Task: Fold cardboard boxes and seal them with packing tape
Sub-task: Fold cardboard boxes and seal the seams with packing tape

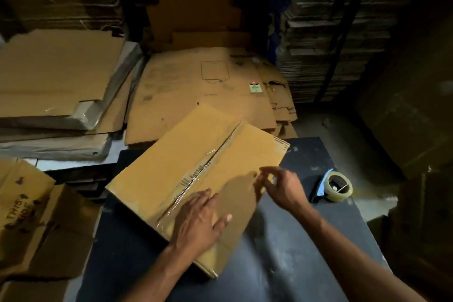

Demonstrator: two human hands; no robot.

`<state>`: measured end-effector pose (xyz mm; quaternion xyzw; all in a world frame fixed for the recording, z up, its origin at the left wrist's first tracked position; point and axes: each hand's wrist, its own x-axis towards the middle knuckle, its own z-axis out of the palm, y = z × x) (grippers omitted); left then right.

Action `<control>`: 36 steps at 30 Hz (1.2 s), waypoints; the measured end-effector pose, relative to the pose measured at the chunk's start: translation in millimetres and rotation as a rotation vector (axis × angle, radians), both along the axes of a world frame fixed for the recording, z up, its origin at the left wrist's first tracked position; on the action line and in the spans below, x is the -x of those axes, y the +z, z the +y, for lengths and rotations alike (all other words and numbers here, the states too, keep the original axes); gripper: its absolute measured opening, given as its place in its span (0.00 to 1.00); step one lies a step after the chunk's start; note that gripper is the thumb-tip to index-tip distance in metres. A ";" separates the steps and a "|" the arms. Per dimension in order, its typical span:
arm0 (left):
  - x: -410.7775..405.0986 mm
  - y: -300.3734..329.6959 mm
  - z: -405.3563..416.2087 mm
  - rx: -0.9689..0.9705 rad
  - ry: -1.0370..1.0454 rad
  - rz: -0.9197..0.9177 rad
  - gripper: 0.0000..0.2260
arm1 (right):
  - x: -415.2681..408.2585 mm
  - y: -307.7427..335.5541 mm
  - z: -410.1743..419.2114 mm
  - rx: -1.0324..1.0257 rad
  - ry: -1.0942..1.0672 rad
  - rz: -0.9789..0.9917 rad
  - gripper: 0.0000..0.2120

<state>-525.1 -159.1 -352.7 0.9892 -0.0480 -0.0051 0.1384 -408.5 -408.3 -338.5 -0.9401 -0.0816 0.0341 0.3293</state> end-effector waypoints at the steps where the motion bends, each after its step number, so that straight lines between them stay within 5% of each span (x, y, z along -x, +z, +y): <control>1: -0.4 -2.1 -15.2 -0.012 0.024 -0.002 0.33 | -28.1 3.2 -8.3 0.020 -0.016 0.014 0.17; 6: -6.2 -7.0 -60.3 -0.022 0.126 0.158 0.45 | -134.0 -12.6 -30.0 0.175 -0.017 0.198 0.44; 11: -1.3 -25.9 -47.3 -0.156 -0.053 0.180 0.34 | -136.7 -45.8 -33.3 0.064 0.064 0.190 0.40; 14: -5.1 -32.1 -16.3 -0.227 -0.126 0.124 0.32 | -114.3 -35.5 -34.7 0.159 0.015 0.201 0.47; 18: -6.2 -26.6 44.7 -0.334 -0.133 0.113 0.31 | -68.6 -14.1 -28.9 0.404 -0.014 0.219 0.41; 22: -14.5 -1.9 71.4 -0.209 0.051 0.185 0.39 | -15.2 -5.6 -13.6 0.469 0.001 0.286 0.40; 29: -24.9 18.2 56.9 -0.201 0.383 0.139 0.22 | 93.1 -13.0 34.0 0.419 0.368 0.382 0.30; 33: -3.4 4.4 18.2 -0.130 0.487 0.066 0.23 | 47.0 27.6 20.9 0.387 0.176 0.065 0.23; 36: 25.6 -19.7 -24.1 0.005 0.544 0.053 0.37 | -33.5 40.5 -3.7 0.254 0.050 -0.022 0.18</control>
